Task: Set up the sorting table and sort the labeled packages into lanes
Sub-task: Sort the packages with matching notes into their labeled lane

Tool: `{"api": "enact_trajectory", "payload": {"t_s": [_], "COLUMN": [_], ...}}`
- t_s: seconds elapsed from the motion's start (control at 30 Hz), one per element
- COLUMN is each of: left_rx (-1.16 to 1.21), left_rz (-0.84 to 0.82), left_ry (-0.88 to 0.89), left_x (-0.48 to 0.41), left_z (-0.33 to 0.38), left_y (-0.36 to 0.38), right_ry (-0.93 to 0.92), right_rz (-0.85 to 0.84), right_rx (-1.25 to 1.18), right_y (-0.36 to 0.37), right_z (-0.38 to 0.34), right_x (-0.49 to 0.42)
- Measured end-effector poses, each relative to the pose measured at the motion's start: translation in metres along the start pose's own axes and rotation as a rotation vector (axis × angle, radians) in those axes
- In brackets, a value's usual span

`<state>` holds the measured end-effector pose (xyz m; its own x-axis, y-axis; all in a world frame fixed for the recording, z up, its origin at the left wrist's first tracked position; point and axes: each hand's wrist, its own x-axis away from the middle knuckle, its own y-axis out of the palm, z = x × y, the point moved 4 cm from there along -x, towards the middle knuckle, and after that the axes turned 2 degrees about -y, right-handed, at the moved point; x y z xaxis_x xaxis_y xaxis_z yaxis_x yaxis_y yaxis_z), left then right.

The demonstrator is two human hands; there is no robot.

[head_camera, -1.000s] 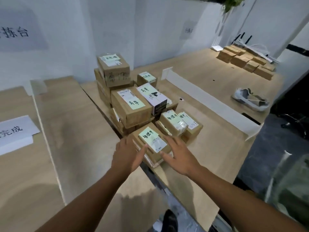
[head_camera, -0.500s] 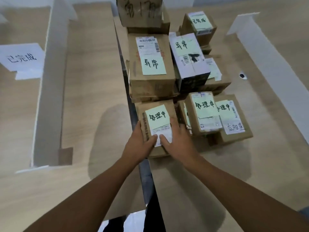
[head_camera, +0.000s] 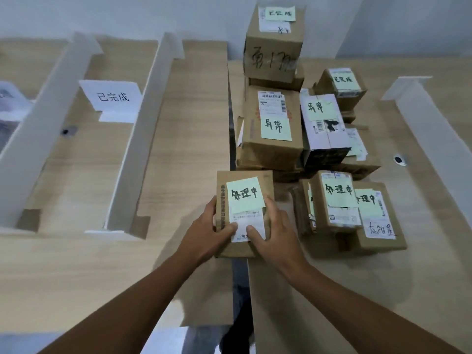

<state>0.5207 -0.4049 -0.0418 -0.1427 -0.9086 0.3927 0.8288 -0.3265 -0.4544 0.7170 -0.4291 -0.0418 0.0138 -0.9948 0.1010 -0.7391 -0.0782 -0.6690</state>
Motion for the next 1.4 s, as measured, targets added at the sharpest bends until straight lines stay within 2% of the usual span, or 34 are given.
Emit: {"api": "enact_trajectory", "payload": {"t_s": [0.17,0.3,0.5,0.63,0.8,0.93,1.2,1.4], "left_rx": [0.064,0.095,0.130,0.106,0.077,0.074,0.141,0.117], "left_rz": [0.176,0.343,0.591,0.764,0.892,0.957,1.061,1.031], "left_ry": [0.047,0.096,0.151,0.149,0.105,0.029,-0.099,-0.126], "left_x": [0.059,0.120,0.231,0.302,0.367,0.388,0.383,0.369], "left_z": [-0.020,-0.043,-0.092,-0.138,-0.198,-0.258,-0.376,-0.422], "left_y": [-0.113,-0.217,-0.370,-0.461,-0.552,-0.616,-0.768,-0.891], "right_ry": [-0.257,-0.435,-0.643,-0.849,-0.861,-0.876,-0.907,-0.886], "right_rz": [-0.039,-0.057,-0.059,-0.049,-0.186,-0.253,-0.354,-0.385], "right_rx": [-0.106,-0.089,-0.100,-0.162,-0.249,-0.209,-0.236,-0.289], "right_y": [0.037,0.081,0.168,0.233,0.324,0.406,0.580,0.673], "right_z": [-0.110,-0.219,-0.397,-0.503,-0.597,-0.654,-0.773,-0.861], "right_x": [-0.004,-0.002,0.032,0.068,0.092,0.091,0.035,-0.005]}}
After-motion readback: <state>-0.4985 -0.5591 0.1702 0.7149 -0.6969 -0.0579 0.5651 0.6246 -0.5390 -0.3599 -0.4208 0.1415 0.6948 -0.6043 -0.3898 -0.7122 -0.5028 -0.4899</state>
